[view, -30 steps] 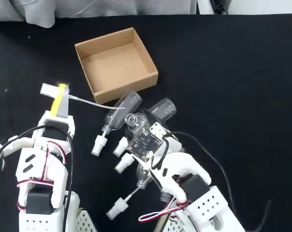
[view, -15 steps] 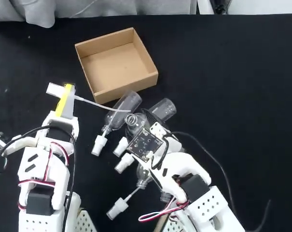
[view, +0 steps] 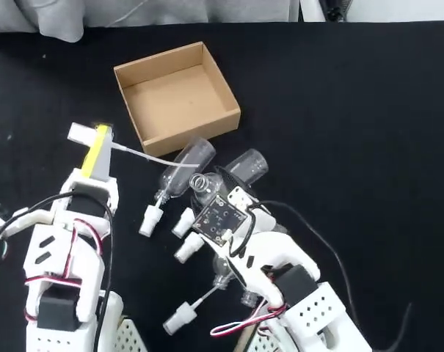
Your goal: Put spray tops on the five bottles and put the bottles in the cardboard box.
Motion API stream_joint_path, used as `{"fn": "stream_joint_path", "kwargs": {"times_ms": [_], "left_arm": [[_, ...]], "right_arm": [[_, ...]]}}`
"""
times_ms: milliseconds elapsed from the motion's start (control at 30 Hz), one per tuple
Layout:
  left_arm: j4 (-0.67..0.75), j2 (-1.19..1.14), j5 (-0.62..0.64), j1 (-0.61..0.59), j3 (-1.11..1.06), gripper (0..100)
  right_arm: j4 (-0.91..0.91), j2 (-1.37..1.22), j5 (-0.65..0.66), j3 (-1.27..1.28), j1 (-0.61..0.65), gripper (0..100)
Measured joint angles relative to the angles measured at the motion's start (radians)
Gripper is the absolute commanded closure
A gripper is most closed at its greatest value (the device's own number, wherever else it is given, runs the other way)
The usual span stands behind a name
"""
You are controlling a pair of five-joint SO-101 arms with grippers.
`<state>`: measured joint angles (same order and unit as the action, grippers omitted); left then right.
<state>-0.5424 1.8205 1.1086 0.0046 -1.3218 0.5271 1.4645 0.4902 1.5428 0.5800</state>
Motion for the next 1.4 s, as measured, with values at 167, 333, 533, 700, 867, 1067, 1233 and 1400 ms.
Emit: {"fn": "stream_joint_path", "kwargs": {"times_ms": [167,333,533,700,867,1067,1233,1400], "left_arm": [[-0.071,-0.005,0.000,-0.002,0.051,97],[-0.146,0.006,0.000,-0.002,0.095,97],[-0.153,0.006,-0.011,0.000,0.095,97],[-0.153,0.006,-0.058,0.000,0.095,97],[-0.153,0.000,-0.071,0.000,0.069,97],[-0.153,0.003,-0.071,0.000,0.060,97],[-0.153,0.006,-0.071,0.005,0.044,97],[-0.153,0.002,-0.107,0.055,0.029,97]], "right_arm": [[-0.011,0.000,0.000,0.002,0.000,84.7],[-0.060,0.000,0.000,0.037,0.000,84.7],[-0.071,0.000,0.000,0.037,0.000,84.7],[-0.071,0.000,0.000,0.037,0.000,84.7],[-0.071,0.000,0.000,0.037,0.000,84.7],[-0.071,0.000,0.000,0.037,0.000,84.7],[-0.071,0.000,0.000,0.037,0.000,84.7],[-0.071,0.000,0.000,0.037,0.000,84.7]]}}
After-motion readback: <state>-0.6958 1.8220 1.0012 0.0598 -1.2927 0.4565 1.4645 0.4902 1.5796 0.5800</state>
